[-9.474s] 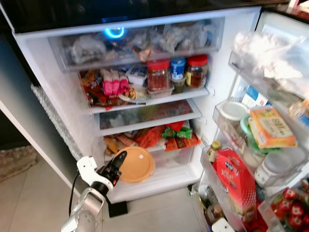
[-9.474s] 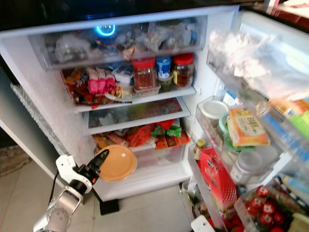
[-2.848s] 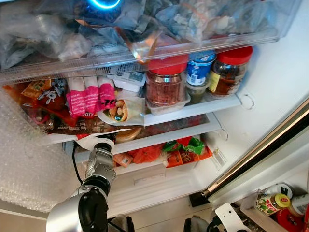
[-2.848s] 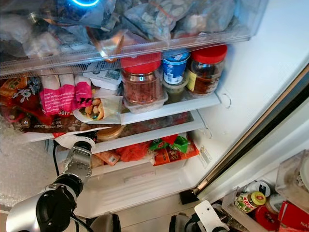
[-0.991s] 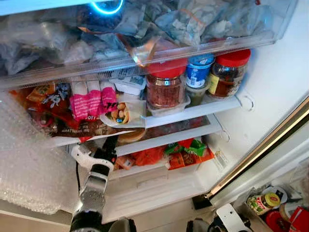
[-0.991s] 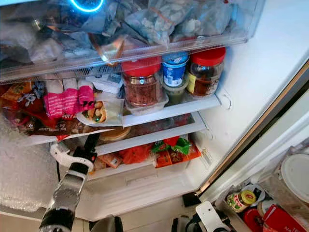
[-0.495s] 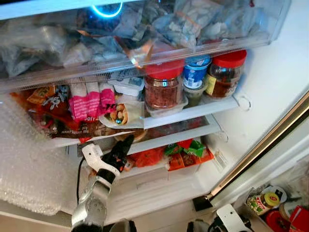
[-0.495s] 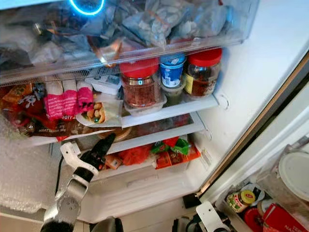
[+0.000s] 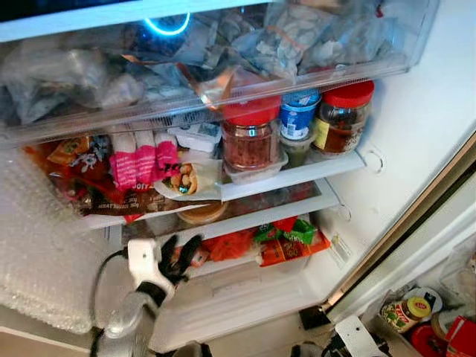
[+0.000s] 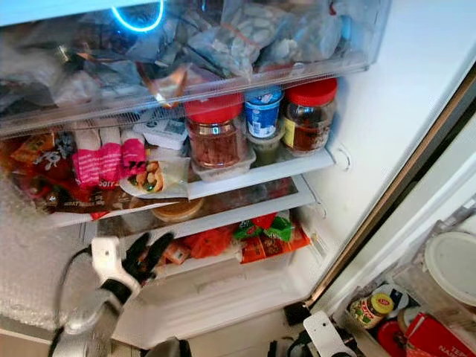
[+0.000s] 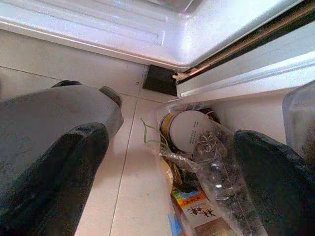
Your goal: Restocking fridge
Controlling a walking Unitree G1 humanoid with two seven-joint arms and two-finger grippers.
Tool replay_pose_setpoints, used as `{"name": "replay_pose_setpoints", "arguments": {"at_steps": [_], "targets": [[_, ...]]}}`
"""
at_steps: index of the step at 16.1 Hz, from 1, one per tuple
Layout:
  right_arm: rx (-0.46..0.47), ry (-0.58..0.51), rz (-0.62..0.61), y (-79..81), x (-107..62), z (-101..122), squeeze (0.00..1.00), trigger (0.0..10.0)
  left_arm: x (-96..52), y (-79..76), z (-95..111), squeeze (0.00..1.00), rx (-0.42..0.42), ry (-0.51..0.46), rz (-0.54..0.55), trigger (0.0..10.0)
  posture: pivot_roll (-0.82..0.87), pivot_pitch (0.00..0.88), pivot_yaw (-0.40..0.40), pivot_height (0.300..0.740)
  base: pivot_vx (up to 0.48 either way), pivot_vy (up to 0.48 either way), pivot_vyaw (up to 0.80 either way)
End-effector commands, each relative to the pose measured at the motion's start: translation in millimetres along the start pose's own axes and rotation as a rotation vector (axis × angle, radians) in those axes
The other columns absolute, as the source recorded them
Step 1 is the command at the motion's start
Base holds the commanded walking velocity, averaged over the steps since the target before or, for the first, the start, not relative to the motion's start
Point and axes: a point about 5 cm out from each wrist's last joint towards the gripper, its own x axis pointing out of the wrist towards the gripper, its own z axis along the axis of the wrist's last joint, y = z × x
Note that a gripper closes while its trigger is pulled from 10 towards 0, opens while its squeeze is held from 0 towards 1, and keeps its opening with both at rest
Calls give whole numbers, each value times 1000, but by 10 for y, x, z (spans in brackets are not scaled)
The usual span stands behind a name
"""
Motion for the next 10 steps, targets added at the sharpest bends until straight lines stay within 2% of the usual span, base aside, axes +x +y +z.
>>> {"name": "replay_pose_setpoints", "arguments": {"at_steps": [1, 2, 4, 5, 7, 10], "targets": [[44, 101, 77, 285, -34, -239, 0, 10000, -29, 39, 47, 0, 67, -15, 30, 10000, -121, 90, 84, 652, 0, 0, 0], [81, 103, 67, 299, -32, -239, 0, 10000, -58, 68, 26, 0, 131, 3, 34, 10000, -112, 75, 98, 652, 0, 0, 0], [98, 101, 63, 321, -25, -222, 0, 10000, -85, 127, -30, 0, 127, 31, 70, 10000, -108, 73, 113, 652, 0, 0, 0], [100, 95, 67, 342, -18, -197, 0, 10000, -101, 193, -73, 0, 150, 52, 95, 10000, -107, 70, 121, 652, -255, 0, 0], [112, 91, 68, 363, -11, -179, 0, 10000, -121, 273, -106, 0, 142, 64, 136, 10000, -111, 69, 130, 652, -277, 0, 0], [116, 92, 70, 369, -9, -173, 0, 10000, -127, 279, -171, 0, 139, 88, 141, 10000, -117, 65, 131, 652, -280, 0, 0]]}}
